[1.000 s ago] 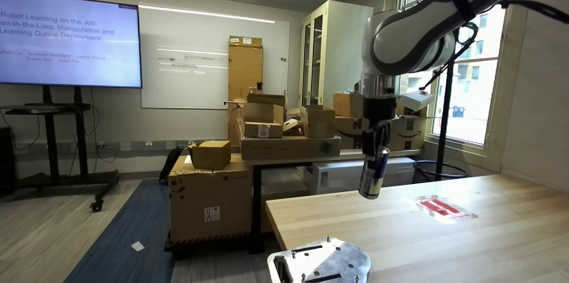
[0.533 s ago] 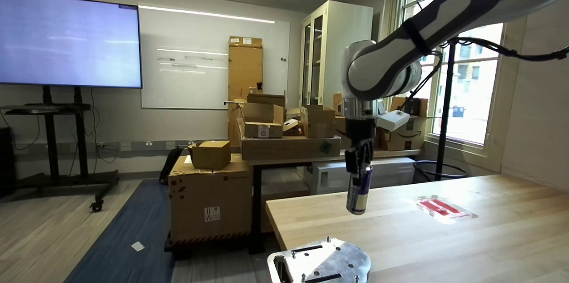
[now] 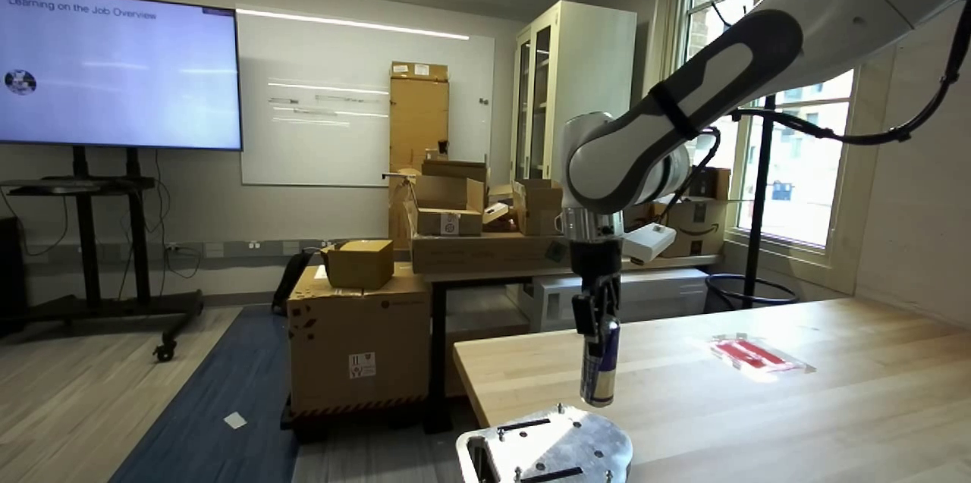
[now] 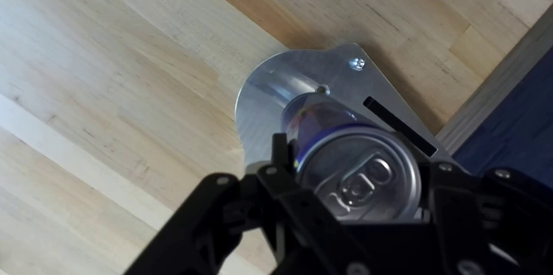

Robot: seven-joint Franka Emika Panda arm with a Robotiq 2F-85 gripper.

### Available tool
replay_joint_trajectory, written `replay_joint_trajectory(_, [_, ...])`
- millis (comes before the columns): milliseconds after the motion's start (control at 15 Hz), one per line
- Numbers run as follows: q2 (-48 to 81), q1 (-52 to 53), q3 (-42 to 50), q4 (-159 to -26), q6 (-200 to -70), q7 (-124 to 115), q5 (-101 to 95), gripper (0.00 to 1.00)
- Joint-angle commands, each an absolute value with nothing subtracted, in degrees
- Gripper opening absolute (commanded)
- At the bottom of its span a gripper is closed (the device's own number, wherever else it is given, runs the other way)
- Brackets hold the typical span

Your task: Put the can on the silver object.

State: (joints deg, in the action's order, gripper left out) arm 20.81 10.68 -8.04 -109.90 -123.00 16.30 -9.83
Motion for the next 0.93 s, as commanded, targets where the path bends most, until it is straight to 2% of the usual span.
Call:
replay_joint_trajectory(0, [21.96, 11.51, -9.51, -108.45, -122.81, 16.24, -10.88, 0.33])
replay_joint_trajectory(867, [31.49, 12.88, -9.72, -101.87, -124.84, 16.87, -11.54, 0.33])
